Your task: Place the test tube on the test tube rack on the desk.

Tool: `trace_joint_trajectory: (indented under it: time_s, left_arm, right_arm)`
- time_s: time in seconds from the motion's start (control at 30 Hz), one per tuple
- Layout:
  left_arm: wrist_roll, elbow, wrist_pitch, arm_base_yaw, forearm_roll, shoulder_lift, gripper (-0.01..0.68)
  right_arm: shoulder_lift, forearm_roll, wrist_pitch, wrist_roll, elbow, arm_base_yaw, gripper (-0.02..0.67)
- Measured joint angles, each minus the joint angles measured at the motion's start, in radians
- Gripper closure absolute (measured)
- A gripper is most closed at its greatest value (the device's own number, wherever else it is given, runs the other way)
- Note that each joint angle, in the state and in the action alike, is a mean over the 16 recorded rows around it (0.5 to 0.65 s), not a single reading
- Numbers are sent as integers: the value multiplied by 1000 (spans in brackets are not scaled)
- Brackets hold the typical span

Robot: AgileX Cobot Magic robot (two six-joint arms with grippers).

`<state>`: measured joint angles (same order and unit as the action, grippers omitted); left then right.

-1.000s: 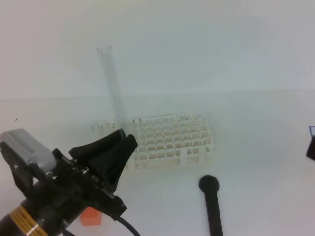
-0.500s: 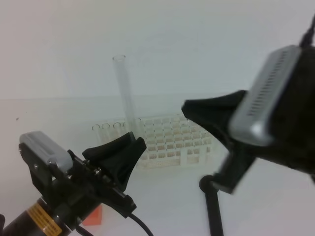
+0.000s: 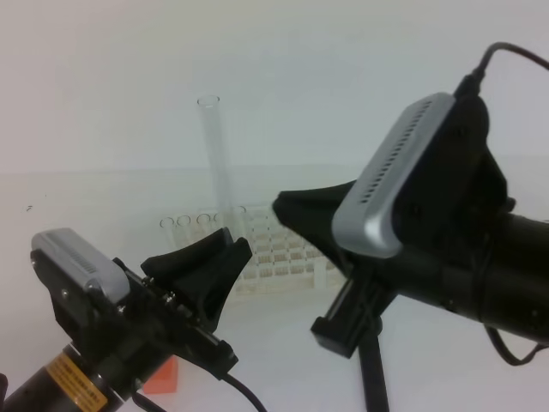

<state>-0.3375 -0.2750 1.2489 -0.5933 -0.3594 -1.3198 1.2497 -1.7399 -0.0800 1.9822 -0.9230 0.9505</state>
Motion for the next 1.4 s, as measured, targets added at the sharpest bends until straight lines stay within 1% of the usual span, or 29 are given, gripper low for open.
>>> trace_joint_trajectory:
  time_s: [0.1,0.17,0.3,0.5,0.57,0.67,0.8,1.03,1.4]
  left_arm:
    - [8,0,0,0,1,0,673]
    - [12,0,1,0,1,0,673]
    - [17,0,8,0,1,0,673]
    - [21,0,25,0,4,0,673]
    - [23,0,30,0,7,0,673]
    - [25,0,38,0,12,0,673]
    - [27,0,44,0,18,0,673]
    - [26,0,45,0,27,0,673]
    - [26,0,45,0,28,-1,673]
  right_arm:
    - [20,-1,47,-22,-25,1,611]
    - [36,-1,71,-36,-45,1,577]
    - [65,0,88,-60,-89,1,485]
    - [103,1,59,-105,-153,-10,335]
    - [116,1,49,-124,-173,-16,294]
    - [137,1,38,-154,-201,-27,255]
    - [170,1,43,-191,-235,-40,236]
    - [232,1,86,-225,-279,-52,234]
    - [262,1,112,-235,-307,-52,286]
